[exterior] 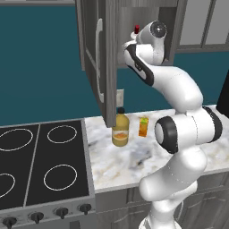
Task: Sort all alcoholic drinks to one cabinet, and non-alcoholic drinks to the other.
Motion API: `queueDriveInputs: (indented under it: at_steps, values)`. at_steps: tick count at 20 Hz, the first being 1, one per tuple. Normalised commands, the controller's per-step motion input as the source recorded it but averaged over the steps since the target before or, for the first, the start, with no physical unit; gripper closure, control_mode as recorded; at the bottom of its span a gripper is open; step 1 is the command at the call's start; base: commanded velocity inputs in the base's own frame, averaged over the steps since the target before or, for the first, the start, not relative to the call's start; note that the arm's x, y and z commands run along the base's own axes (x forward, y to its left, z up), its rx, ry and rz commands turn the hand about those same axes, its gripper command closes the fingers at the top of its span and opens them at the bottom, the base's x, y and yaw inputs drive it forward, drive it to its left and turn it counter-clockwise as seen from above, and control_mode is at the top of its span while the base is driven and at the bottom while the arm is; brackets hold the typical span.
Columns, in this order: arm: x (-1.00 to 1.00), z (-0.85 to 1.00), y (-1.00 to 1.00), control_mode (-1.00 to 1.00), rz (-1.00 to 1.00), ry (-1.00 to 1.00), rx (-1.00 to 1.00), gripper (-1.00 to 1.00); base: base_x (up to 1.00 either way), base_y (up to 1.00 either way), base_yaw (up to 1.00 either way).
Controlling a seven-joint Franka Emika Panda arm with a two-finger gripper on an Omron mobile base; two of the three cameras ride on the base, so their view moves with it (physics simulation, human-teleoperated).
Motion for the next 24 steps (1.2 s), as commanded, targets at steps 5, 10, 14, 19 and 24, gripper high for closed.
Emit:
queueDriveInputs:
  at_steps: [5,10,14,19,24]
  values:
    - [0.00,-0.04,0.00,-1.00,0.00,0.00,0.00,-1.00,0.00,0.00,0.00]
    - [-0.11,0.00,0.00,-1.00,0.00,0.00,0.00,-1.00,0.00,0.00,0.00]
    - [0.04,0.00,0.00,-1.00,-0.01,0.00,0.00,-1.00,0.00,0.00,0.00]
    - [0.12,0.00,0.00,-1.00,-0.02,0.00,0.00,-1.00,0.00,0.00,0.00]
    - [0.08,0.00,0.00,-1.00,-0.03,0.00,0.00,-1.00,0.00,0.00,0.00]
